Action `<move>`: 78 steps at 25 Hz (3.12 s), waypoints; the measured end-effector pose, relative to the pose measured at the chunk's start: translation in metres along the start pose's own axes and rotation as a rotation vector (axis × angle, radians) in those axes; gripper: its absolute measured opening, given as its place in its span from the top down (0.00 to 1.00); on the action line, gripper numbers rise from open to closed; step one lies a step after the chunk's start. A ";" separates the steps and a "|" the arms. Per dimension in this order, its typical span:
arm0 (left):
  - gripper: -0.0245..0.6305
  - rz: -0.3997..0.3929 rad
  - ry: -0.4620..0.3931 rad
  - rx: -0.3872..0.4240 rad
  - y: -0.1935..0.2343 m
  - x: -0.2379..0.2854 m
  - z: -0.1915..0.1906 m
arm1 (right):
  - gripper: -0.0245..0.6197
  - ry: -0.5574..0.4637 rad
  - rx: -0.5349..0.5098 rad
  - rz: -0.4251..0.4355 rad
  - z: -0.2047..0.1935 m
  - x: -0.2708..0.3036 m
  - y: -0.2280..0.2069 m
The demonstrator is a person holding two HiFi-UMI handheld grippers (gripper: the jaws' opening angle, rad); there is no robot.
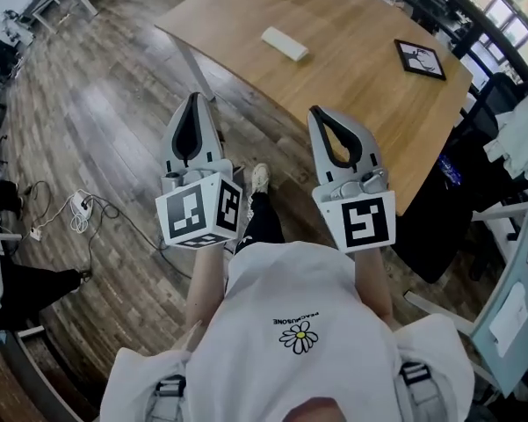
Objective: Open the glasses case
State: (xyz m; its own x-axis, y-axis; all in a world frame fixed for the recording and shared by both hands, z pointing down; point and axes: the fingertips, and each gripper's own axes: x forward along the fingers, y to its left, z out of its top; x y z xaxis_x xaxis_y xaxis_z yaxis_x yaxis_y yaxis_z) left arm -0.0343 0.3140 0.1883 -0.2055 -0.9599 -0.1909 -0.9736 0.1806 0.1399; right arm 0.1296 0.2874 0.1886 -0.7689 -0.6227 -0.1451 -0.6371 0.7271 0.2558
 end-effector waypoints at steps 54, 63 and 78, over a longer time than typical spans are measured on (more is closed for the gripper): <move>0.76 -0.756 0.902 0.085 0.029 0.380 -0.316 | 0.67 0.580 -0.093 0.153 -0.241 0.321 -0.141; 0.66 -0.819 1.183 0.147 0.025 0.360 -0.401 | 0.62 0.814 -0.094 0.226 -0.342 0.279 -0.119; 0.70 -0.841 1.278 0.214 0.012 0.358 -0.435 | 0.55 0.976 -0.149 0.269 -0.423 0.250 -0.115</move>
State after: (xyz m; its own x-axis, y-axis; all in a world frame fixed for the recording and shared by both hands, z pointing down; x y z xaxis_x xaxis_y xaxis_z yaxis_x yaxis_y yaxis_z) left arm -0.0759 -0.1211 0.5446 0.5017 -0.3146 0.8058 -0.7793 -0.5686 0.2632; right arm 0.0335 -0.0745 0.5272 -0.4640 -0.4565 0.7591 -0.3854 0.8756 0.2910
